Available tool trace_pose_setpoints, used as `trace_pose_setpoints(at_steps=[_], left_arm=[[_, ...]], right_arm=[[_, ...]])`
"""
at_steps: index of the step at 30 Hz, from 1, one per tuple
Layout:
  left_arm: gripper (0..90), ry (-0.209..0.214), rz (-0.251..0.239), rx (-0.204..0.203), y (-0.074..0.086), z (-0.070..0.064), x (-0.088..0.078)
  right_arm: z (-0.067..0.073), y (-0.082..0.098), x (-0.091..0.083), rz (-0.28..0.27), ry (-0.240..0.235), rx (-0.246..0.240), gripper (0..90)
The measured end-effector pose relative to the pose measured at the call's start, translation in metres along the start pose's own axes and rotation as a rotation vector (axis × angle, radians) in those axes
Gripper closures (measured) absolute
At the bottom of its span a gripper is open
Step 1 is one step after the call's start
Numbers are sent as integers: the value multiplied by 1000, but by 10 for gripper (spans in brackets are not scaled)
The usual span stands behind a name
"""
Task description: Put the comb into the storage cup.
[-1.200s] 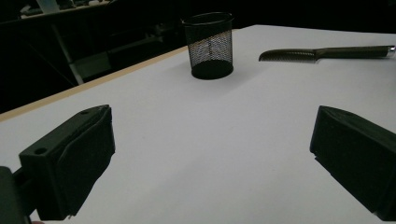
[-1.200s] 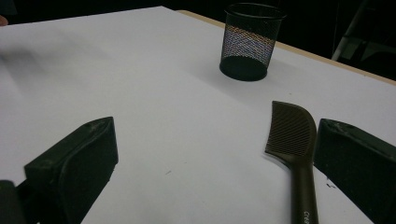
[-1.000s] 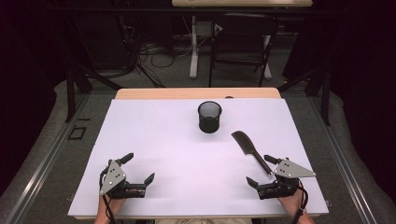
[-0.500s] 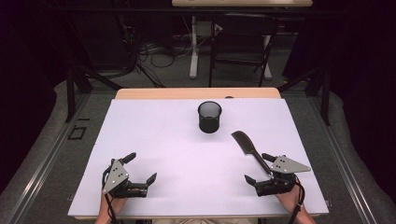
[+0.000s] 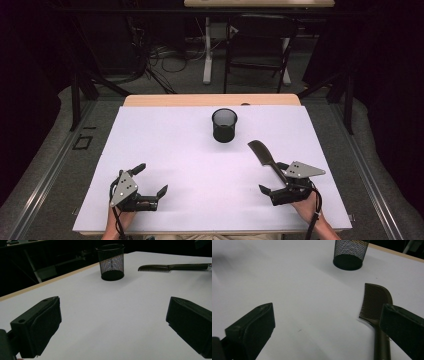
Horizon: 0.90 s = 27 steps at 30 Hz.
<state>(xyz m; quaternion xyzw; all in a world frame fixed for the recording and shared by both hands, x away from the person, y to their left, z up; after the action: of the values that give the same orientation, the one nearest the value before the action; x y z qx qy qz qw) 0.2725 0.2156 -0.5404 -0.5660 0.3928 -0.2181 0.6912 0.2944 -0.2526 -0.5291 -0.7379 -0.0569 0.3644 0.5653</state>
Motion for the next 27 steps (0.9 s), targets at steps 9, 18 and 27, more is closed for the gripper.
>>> trace_pose_setpoints(at_steps=[9, 18, 27], left_arm=[[0, 1, 4, -7, 0, 1, 2], [0, -3, 9, -6, 1, 0, 1], [0, -5, 9, -19, 1, 1, 1]], right_arm=[[-5, -10, 15, 62, -24, -34, 1], [-15, -10, 20, 91, -38, -22, 36], [-19, -6, 17, 129, -14, -19, 241]])
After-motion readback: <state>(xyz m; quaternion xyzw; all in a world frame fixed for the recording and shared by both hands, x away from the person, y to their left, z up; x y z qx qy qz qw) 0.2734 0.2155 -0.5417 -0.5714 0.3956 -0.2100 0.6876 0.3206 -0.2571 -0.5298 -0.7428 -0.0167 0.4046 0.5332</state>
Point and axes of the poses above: each handheld gripper's, and its own axes: x roughly forward along the jaws, y roughly out of its underside, z roughly to its left, the point moved 1 cm from there along x, roughly forward along the jaws, and after that the axes turned 10 degrees about y, right-handed, at the moved point
